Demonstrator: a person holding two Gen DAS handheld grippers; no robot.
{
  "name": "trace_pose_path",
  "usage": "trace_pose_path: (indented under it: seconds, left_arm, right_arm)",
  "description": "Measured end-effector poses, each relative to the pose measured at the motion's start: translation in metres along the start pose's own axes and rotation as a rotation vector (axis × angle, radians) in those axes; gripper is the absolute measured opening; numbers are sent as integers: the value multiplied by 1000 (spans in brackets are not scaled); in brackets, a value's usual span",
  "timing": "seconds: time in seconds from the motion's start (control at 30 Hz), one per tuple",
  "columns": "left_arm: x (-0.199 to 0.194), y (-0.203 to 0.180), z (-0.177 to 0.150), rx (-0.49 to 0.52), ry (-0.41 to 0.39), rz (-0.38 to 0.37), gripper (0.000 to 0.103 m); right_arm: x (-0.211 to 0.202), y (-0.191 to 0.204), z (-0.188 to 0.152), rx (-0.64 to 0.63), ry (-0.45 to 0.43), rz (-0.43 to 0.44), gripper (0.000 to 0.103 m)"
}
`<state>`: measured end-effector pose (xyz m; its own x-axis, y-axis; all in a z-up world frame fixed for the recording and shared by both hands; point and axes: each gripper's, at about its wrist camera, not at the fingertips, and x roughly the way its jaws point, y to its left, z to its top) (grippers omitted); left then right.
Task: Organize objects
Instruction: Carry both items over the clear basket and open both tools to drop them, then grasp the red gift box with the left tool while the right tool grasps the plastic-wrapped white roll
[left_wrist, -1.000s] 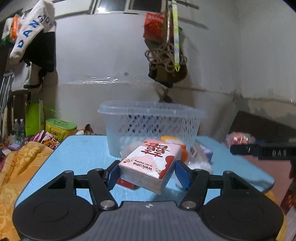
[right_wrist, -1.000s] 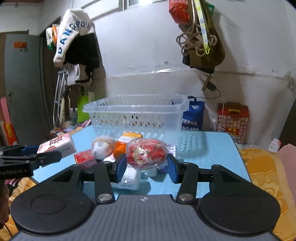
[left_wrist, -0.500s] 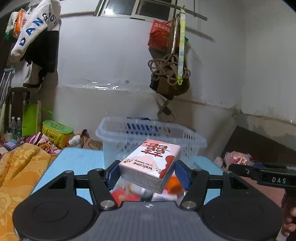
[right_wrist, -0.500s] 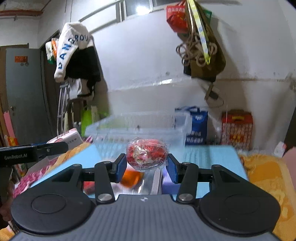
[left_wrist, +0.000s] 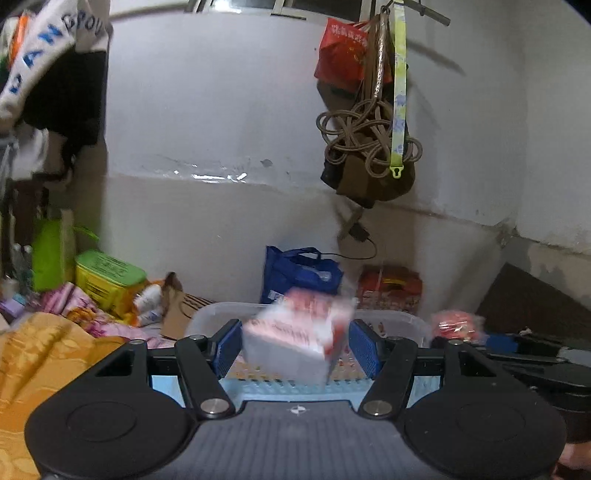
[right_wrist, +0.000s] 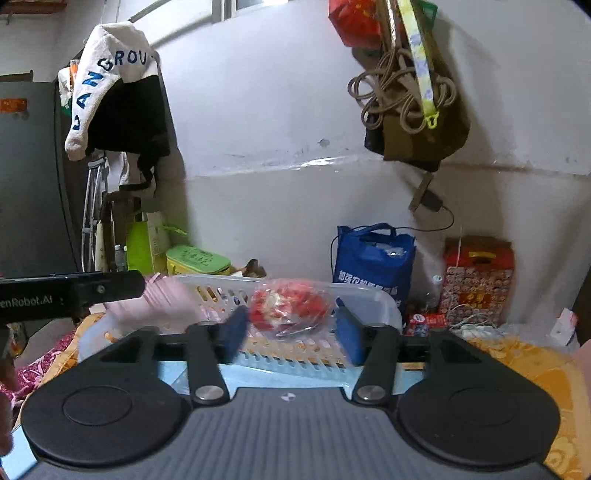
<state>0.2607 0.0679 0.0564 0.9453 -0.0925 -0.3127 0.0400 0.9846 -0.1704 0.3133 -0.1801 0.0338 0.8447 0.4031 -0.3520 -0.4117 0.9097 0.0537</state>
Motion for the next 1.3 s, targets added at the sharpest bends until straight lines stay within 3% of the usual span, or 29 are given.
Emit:
trace_pose_path:
  seconds: [0.03, 0.07, 0.13, 0.27, 0.37, 0.5, 0.6, 0.73, 1.03, 1.3]
  left_arm:
    - [4, 1, -2, -5, -5, 12, 94]
    - [5, 3, -5, -13, -17, 29, 103]
    - [1, 8, -12, -31, -42, 48, 103]
    - [-21, 10, -15, -5, -44, 62, 103]
    - [-52, 13, -26, 34, -19, 46, 103]
    - [-75, 24, -65, 45, 53, 71, 103]
    - [-75, 35, -95, 48, 150, 57, 103]
    - [-68, 41, -120, 88, 239, 100, 102]
    - [-58, 24, -143, 219, 258, 71, 101]
    - [-46, 9, -154, 303, 271, 85, 97]
  right_arm:
    - [-1, 2, -1, -7, -4, -24, 100]
    - [-6, 4, -3, -20, -28, -56, 103]
    - [-23, 8, -10, -34, -74, -67, 103]
    - [-63, 11, -29, 30, -46, -61, 103]
    - [-101, 15, -66, 108, -41, -33, 103]
    - [-119, 21, -112, 184, 108, 5, 103]
    - [-116, 32, -130, 154, 193, 3, 103]
    - [-105, 40, -127, 181, 213, 12, 103]
    - [-78, 59, -138, 81, 311, -45, 103]
    - [-75, 62, -138, 62, 313, -36, 98]
